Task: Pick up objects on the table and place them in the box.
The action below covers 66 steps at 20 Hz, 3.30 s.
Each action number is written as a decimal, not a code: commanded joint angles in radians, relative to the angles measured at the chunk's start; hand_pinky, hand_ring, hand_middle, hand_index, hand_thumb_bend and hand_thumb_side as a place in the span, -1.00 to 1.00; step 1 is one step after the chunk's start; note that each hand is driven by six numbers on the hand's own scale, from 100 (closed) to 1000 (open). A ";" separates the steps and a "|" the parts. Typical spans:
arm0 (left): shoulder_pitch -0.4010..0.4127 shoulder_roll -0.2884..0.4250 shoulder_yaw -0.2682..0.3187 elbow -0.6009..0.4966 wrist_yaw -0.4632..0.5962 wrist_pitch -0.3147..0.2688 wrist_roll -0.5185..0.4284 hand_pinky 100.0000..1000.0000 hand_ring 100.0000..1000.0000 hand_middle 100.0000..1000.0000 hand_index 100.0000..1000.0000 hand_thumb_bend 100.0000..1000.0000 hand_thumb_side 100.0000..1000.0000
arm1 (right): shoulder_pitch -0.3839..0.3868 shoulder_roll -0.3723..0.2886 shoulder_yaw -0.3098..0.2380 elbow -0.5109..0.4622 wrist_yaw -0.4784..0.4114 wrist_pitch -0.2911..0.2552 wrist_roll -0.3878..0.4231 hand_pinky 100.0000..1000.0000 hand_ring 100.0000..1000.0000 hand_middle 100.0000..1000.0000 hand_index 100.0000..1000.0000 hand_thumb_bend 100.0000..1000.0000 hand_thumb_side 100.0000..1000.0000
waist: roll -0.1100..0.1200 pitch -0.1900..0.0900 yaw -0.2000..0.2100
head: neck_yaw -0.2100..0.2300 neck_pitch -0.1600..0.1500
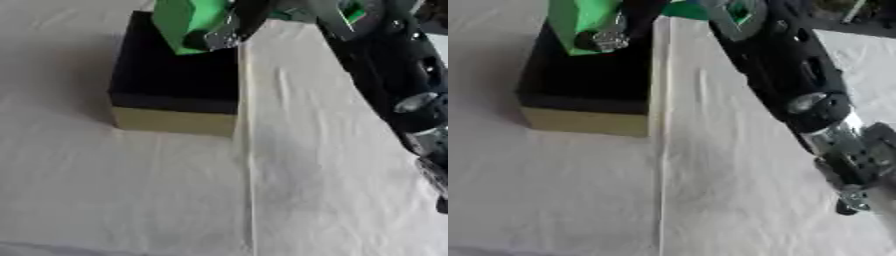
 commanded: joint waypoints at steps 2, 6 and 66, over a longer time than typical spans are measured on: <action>-0.015 0.009 0.000 -0.018 0.007 -0.004 -0.003 0.12 0.15 0.20 0.43 -0.58 1.00 | -0.016 0.015 0.014 0.026 0.017 -0.017 0.013 0.44 0.10 -0.19 0.19 -1.00 0.21 | 0.007 -0.012 0.007 | -0.010 -0.008; -0.017 0.005 -0.002 -0.018 0.010 -0.001 -0.007 0.12 0.15 0.20 0.43 -0.59 1.00 | -0.025 0.036 0.020 0.069 0.075 -0.018 -0.004 0.44 0.11 -0.12 0.20 -1.00 0.20 | 0.002 -0.006 0.016 | -0.016 -0.012; -0.066 -0.025 -0.020 -0.018 0.050 0.018 -0.057 0.11 0.11 0.15 0.40 -0.64 1.00 | 0.127 -0.149 0.001 -0.023 0.352 0.085 -0.380 0.55 0.42 0.22 0.46 -1.00 0.57 | -0.069 0.050 0.092 | -0.066 -0.076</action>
